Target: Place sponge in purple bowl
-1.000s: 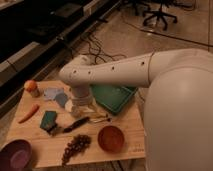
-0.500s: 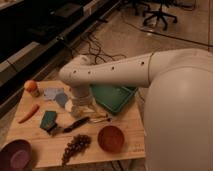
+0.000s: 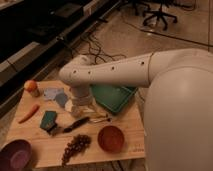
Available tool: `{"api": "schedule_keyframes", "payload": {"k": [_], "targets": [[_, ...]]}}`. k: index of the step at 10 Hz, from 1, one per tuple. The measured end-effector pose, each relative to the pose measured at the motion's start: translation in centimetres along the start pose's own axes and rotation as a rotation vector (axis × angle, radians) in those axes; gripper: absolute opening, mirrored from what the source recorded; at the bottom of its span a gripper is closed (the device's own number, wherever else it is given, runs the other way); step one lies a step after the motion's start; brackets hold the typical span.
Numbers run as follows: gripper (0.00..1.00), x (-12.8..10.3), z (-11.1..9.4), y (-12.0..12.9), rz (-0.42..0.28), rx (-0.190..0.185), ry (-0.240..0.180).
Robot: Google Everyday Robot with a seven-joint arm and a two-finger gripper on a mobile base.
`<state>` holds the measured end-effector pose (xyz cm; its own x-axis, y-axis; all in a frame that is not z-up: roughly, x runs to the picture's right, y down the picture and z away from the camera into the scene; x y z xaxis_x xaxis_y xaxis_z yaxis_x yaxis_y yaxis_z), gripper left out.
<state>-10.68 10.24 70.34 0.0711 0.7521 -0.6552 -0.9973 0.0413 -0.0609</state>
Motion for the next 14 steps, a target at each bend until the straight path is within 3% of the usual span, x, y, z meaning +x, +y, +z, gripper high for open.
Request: {"api": "schedule_keyframes", "payload": {"k": [14], "targets": [[0.65,-0.50,-0.18,0.20,-0.004,-0.009,-0.009]]}}
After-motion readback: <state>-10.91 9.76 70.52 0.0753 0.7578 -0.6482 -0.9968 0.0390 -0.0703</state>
